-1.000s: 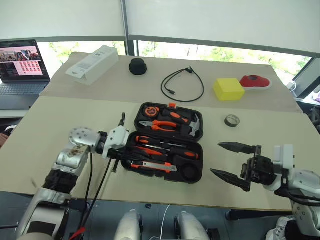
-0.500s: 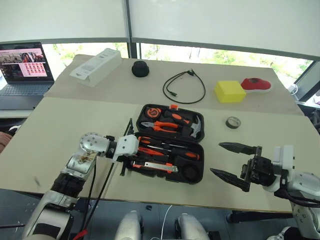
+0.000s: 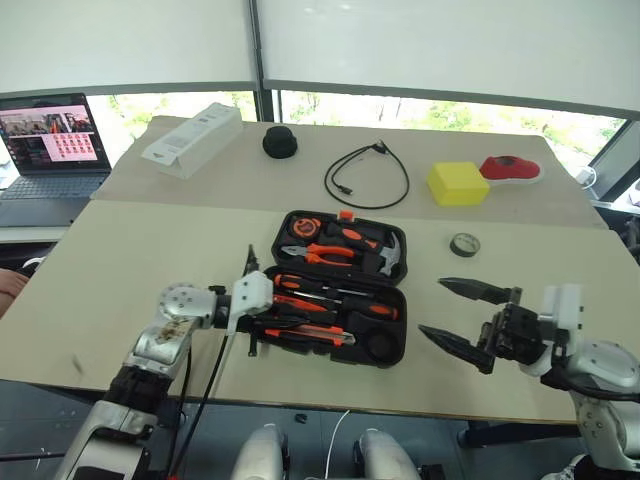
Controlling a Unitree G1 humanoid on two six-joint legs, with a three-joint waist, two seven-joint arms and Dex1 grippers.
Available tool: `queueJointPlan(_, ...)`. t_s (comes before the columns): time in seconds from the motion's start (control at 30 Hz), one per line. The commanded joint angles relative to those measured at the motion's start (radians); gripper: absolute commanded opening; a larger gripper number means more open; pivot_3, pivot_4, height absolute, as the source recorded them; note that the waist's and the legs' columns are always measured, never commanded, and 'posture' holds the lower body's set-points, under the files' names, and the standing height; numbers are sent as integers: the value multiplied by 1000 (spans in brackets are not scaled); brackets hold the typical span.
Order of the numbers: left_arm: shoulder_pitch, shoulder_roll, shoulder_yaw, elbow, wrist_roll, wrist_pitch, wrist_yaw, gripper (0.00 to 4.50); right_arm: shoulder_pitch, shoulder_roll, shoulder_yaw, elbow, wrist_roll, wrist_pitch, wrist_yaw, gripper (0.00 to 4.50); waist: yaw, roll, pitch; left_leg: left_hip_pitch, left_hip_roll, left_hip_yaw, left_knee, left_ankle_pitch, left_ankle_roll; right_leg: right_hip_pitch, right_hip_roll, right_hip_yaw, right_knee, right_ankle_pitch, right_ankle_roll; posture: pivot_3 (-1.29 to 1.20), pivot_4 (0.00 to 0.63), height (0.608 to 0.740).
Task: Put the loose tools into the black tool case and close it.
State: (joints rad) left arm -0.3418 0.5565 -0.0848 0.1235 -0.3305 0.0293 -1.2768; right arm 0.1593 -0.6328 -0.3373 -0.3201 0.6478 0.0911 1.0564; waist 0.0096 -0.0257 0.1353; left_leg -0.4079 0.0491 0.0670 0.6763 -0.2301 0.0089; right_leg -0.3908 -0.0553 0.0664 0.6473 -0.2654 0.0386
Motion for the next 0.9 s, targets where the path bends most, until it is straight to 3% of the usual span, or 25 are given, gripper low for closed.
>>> queueJointPlan(0.03, 31, 43, 154, -99, -170, 93, 14, 2284, 46, 19, -116, 60, 2, -73, -13, 4500, -1, 0, 0, 0, 0, 0, 0, 0, 0, 0, 0, 0, 0, 0, 0, 0, 150, 740)
queueJointPlan(0.23, 154, 87, 425, -157, -381, 239, 109, 4413, 117, 61, -250, 282, -124, -264, -89, 4500, -6, 0, 0, 2, 0, 0, -1, 0, 0, 1, -1, 0, 0, 0, 0, 0, 150, 740)
queueJointPlan(0.43, 228, 135, 456, -148, -381, 234, 41, 4464, 136, 68, -256, 373, -196, -321, -160, 4500, -15, 1, 1, 3, 0, 1, -2, 0, 0, 1, -1, 0, 0, -1, -1, 0, 150, 740)
queueJointPlan(0.57, 183, 133, 410, -172, -378, 245, 24, 4464, 5, -22, -206, 351, -194, -197, -186, 4500, -22, 1, 1, 3, 0, 1, -2, 0, 0, 1, -2, 2, -1, -1, -1, 0, 150, 740)
queueJointPlan(0.67, 149, 119, 363, -185, -369, 242, 18, 4464, -169, -186, -76, 435, -343, 32, -254, 4500, -32, 3, 2, 4, 0, 1, -2, 0, 0, -1, -3, 5, -1, 0, -1, 0, 150, 740)
queueJointPlan(0.73, 130, 109, 341, -192, -368, 242, 24, 4464, -292, -248, 6, 512, -386, 91, -231, 4500, -33, 3, 3, 5, -1, 2, -2, 0, 0, 0, -3, 5, -1, 0, -1, 0, 150, 740)
queueJointPlan(0.9, 89, 76, 295, -215, -370, 239, 39, 4464, -747, -270, 252, 864, -522, 168, -98, 4500, -37, 1, 4, 2, -1, 5, -6, 1, 0, -4, 0, 4, -1, -1, -2, 0, 150, 740)
